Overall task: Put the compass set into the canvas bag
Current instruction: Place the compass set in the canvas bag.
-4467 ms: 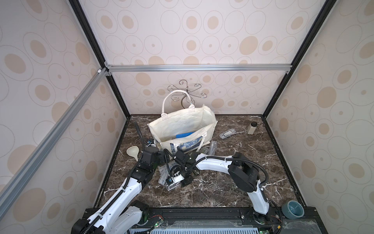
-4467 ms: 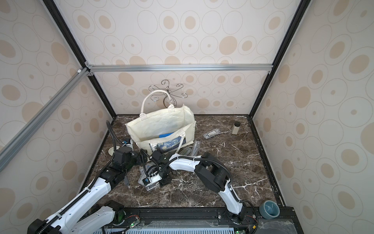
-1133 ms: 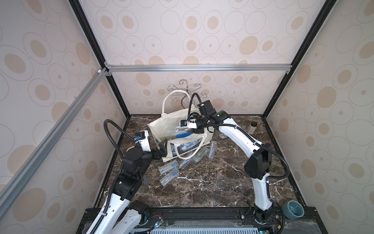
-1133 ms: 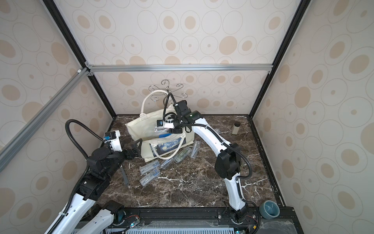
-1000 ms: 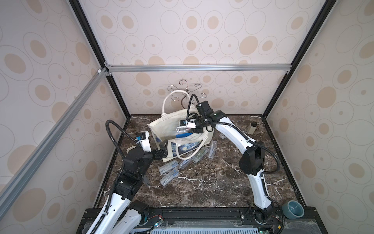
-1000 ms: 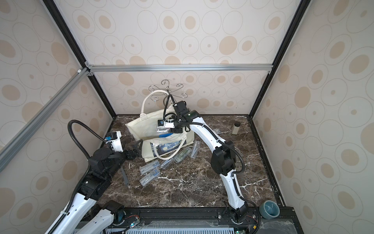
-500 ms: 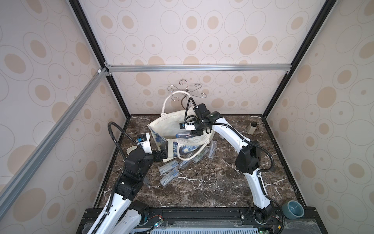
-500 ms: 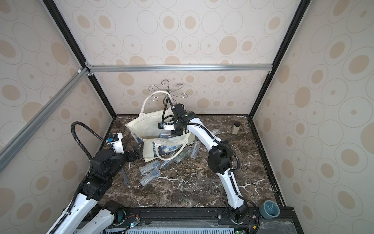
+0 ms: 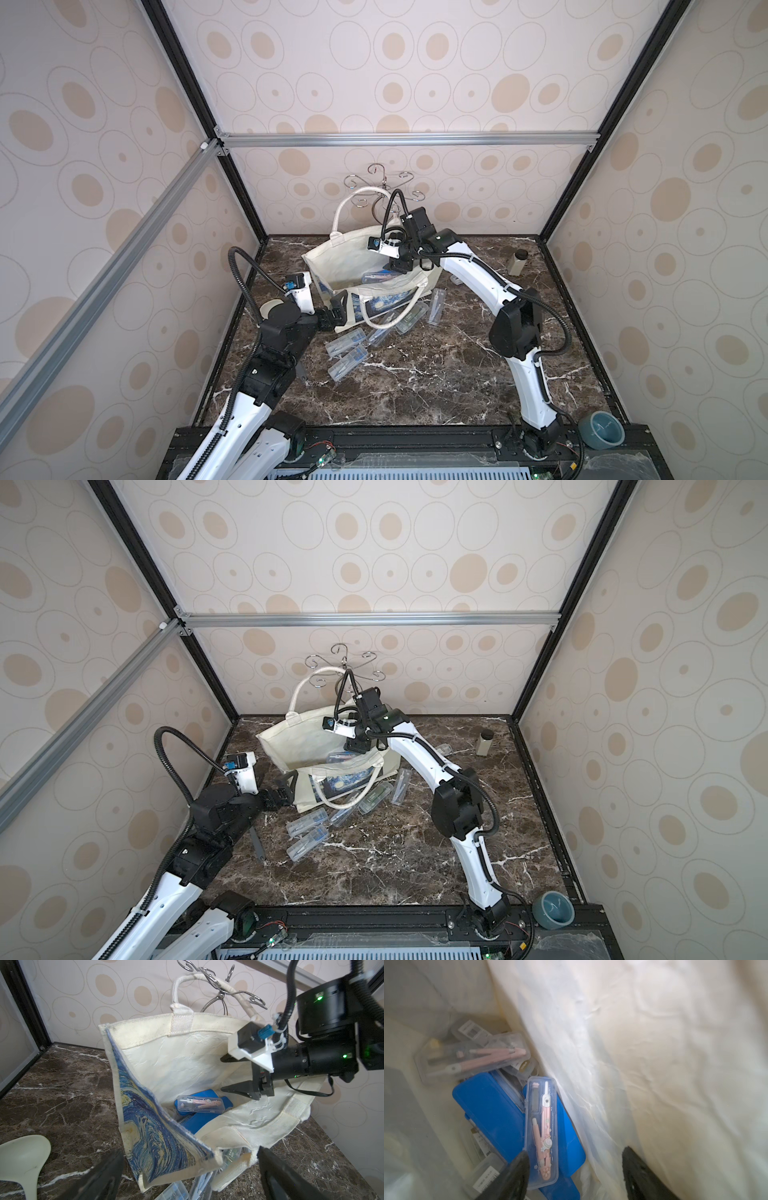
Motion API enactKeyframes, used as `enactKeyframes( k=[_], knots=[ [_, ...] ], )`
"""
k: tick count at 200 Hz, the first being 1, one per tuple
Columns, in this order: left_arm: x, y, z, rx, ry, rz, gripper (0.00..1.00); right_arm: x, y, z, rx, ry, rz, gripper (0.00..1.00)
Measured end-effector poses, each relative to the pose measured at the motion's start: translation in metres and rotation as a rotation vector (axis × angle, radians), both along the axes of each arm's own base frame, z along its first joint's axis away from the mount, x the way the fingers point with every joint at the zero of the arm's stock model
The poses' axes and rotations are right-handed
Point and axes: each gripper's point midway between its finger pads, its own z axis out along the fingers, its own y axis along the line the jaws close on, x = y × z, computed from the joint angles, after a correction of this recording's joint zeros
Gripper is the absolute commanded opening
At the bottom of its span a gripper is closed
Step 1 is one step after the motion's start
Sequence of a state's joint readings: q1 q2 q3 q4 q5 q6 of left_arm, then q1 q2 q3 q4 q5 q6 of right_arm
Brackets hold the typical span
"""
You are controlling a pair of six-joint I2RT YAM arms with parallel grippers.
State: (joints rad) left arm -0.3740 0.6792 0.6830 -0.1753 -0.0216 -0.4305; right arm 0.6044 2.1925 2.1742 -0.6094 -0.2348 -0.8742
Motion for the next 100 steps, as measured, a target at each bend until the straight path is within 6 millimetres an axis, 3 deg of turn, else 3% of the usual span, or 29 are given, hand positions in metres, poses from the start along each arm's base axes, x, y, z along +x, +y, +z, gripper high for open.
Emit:
enactKeyframes(
  k=[16, 40, 78, 100],
  knots=[
    [0.001, -0.001, 0.001, 0.005, 0.005, -0.002, 1.00, -0.003, -0.003, 0.026, 0.073, -0.028, -0.041, 0.82],
    [0.004, -0.003, 0.007, 0.015, 0.010, -0.013, 1.00, -0.012, -0.013, 0.073, 0.196, -0.084, -0.110, 1.00],
    [0.007, -0.012, 0.018, 0.035, 0.020, -0.060, 1.00, -0.023, -0.047, 0.140, 0.370, -0.162, -0.296, 1.00],
    [0.005, -0.016, 0.024, 0.044, 0.029, -0.084, 1.00, -0.027, -0.075, 0.156, 0.434, -0.175, -0.443, 1.00]
  ],
)
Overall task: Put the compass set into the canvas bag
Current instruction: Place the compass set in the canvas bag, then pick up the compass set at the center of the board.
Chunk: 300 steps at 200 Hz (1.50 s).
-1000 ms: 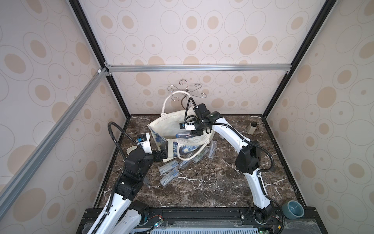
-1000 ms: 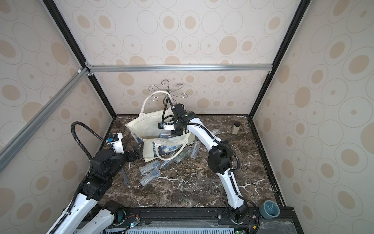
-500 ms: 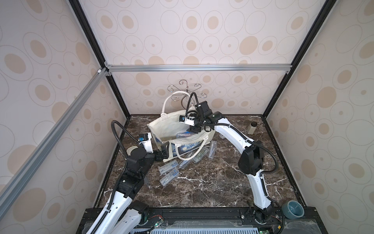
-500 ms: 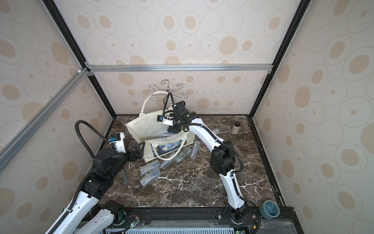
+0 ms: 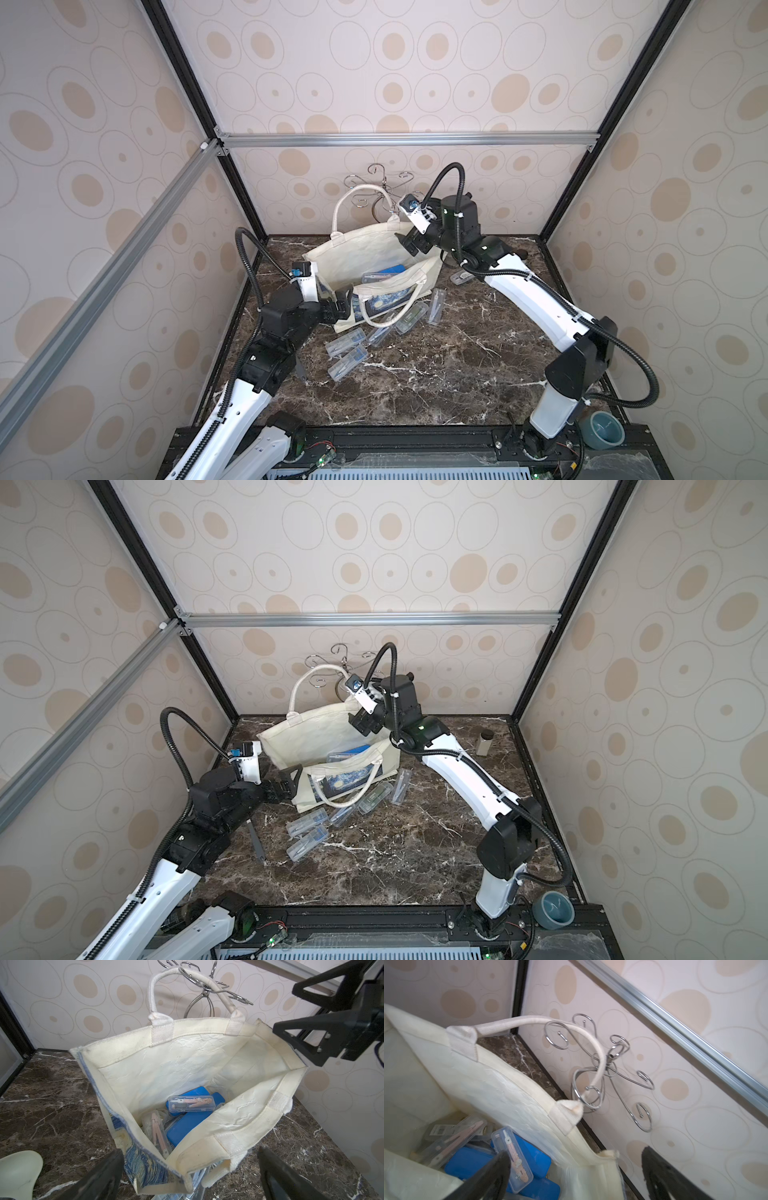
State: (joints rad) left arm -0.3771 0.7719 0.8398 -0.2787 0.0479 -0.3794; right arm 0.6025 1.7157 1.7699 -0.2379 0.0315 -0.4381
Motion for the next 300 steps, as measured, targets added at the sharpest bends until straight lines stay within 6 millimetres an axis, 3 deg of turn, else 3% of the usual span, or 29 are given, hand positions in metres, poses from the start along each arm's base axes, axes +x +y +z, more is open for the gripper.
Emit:
enactKeyframes(
  k=[38, 78, 96, 115, 146, 181, 204, 226, 251, 300],
  knots=[
    [-0.005, -0.010, 0.005, 0.011, 0.031, -0.042, 1.00, -0.017, -0.063, -0.004, 0.102, 0.064, -0.234, 1.00],
    [-0.018, -0.035, 0.003, 0.039, 0.062, -0.138, 1.00, -0.047, -0.138, -0.038, 0.217, 0.137, -0.431, 1.00],
    [-0.023, -0.051, 0.002, 0.059, 0.067, -0.188, 1.00, -0.058, -0.157, -0.056, 0.248, 0.175, -0.484, 1.00],
    [-0.032, -0.076, -0.006, 0.094, 0.084, -0.254, 1.00, -0.067, -0.163, -0.079, 0.257, 0.223, -0.507, 1.00],
    [-0.052, -0.115, -0.034, 0.196, 0.138, -0.354, 1.00, -0.075, -0.169, -0.122, 0.239, 0.312, -0.545, 1.00],
    [-0.067, -0.133, -0.060, 0.292, 0.166, -0.391, 1.00, -0.080, -0.180, -0.154, 0.233, 0.383, -0.589, 1.00],
    [-0.077, -0.140, -0.088, 0.362, 0.208, -0.413, 1.00, -0.077, -0.186, -0.169, 0.251, 0.426, -0.620, 1.00],
    [-0.081, -0.136, -0.128, 0.434, 0.294, -0.388, 1.00, -0.076, -0.196, -0.188, 0.261, 0.476, -0.659, 1.00],
    [-0.089, -0.115, -0.167, 0.486, 0.397, -0.331, 0.98, -0.080, -0.202, -0.205, 0.266, 0.519, -0.675, 1.00],
    [-0.103, -0.083, -0.185, 0.430, 0.479, -0.225, 0.97, -0.082, -0.195, -0.213, 0.293, 0.538, -0.646, 1.00]
  ],
)
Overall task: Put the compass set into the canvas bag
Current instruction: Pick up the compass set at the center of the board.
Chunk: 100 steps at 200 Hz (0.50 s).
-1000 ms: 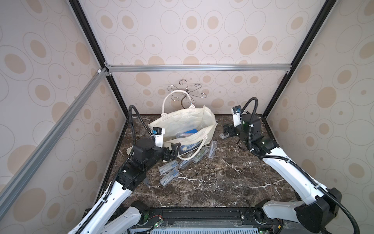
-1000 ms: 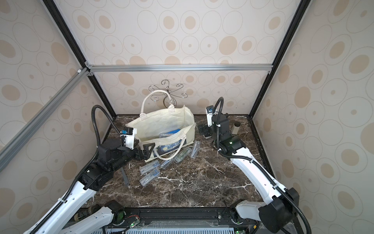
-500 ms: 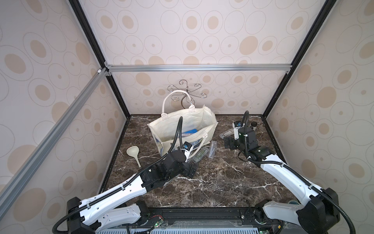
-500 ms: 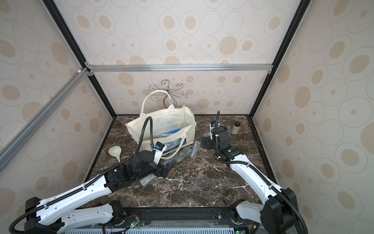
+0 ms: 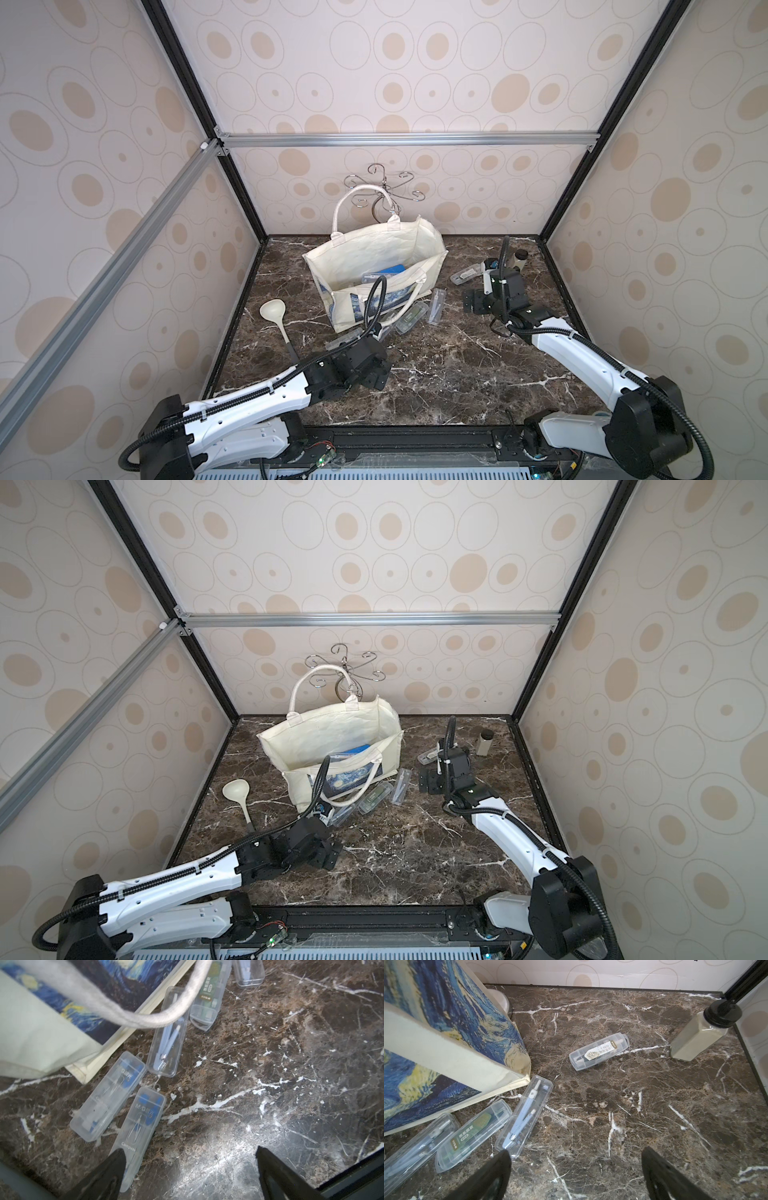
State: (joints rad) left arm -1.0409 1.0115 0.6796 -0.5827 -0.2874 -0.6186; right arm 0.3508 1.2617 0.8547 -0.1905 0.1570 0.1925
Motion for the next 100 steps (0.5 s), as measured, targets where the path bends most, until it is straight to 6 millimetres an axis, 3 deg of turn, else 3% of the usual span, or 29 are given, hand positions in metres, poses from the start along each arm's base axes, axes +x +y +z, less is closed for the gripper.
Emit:
enactKeyframes(
  k=[35, 100],
  knots=[
    [0.005, 0.014, -0.009, -0.001, 0.025, 0.134, 0.96, -0.002, 0.005, -0.006, 0.022, 0.010, 0.022, 1.00],
    [-0.006, 0.070, -0.073, 0.001, 0.111, 0.381, 0.95, -0.004, 0.008, -0.011, 0.039, 0.012, 0.040, 1.00]
  ],
)
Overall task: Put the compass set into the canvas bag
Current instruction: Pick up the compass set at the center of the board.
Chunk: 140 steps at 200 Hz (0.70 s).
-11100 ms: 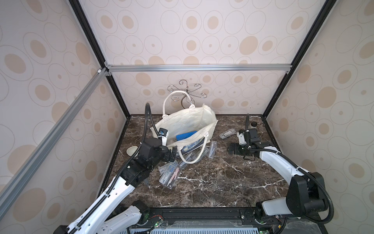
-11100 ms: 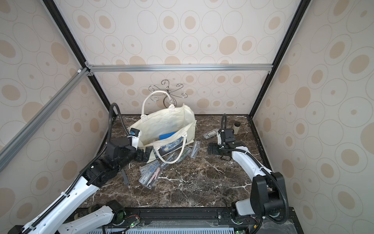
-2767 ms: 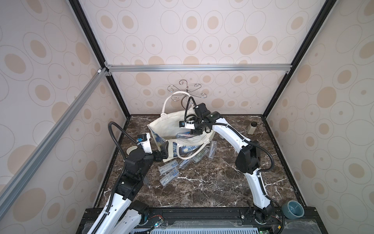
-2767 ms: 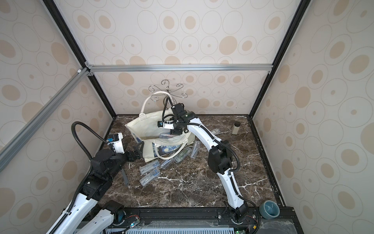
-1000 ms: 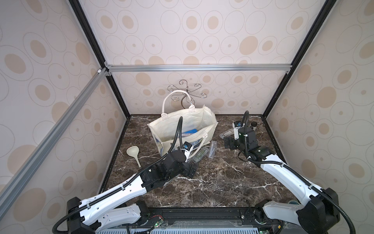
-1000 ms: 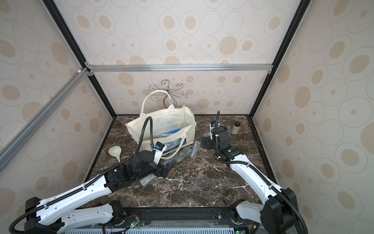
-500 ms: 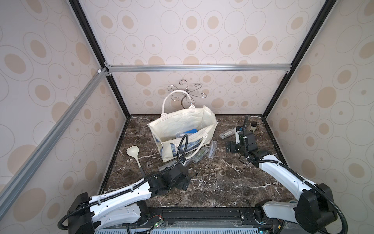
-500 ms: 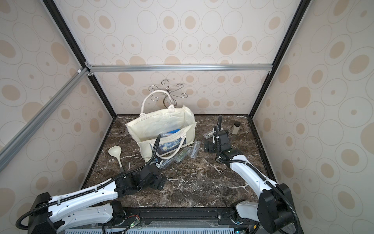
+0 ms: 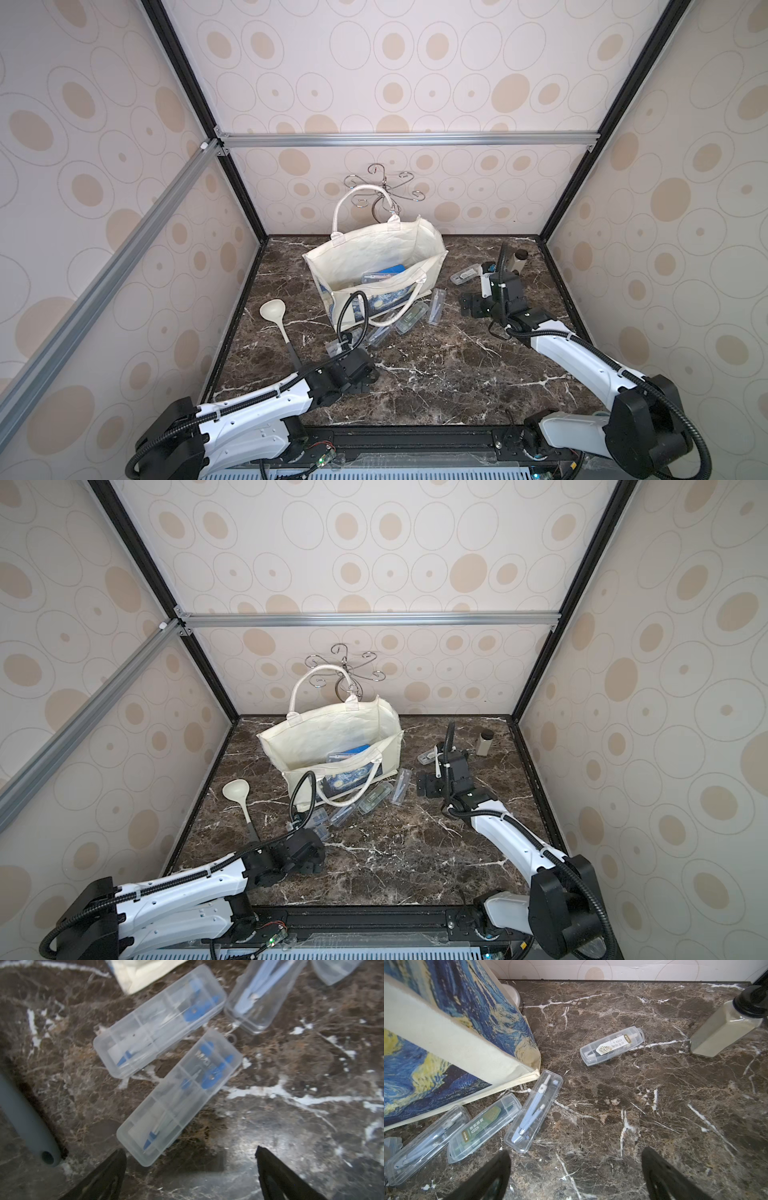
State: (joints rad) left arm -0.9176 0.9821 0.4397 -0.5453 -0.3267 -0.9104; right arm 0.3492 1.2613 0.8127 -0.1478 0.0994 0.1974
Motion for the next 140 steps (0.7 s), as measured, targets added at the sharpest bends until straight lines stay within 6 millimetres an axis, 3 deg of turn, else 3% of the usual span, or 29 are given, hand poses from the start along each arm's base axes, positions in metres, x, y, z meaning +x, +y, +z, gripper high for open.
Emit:
enactKeyframes(
  k=[52, 100, 140],
  knots=[
    [0.020, 0.027, 0.001, -0.093, -0.080, 0.159, 0.95, 0.000, 0.008, -0.005, 0.036, 0.018, 0.028, 1.00],
    [0.031, 0.023, -0.012, -0.068, -0.056, 0.128, 0.95, -0.002, 0.014, -0.020, 0.051, 0.072, 0.047, 1.00],
    [0.033, 0.015, -0.026, -0.037, -0.015, 0.063, 0.92, -0.003, 0.016, -0.022, 0.058, 0.080, 0.057, 1.00]
  ],
)
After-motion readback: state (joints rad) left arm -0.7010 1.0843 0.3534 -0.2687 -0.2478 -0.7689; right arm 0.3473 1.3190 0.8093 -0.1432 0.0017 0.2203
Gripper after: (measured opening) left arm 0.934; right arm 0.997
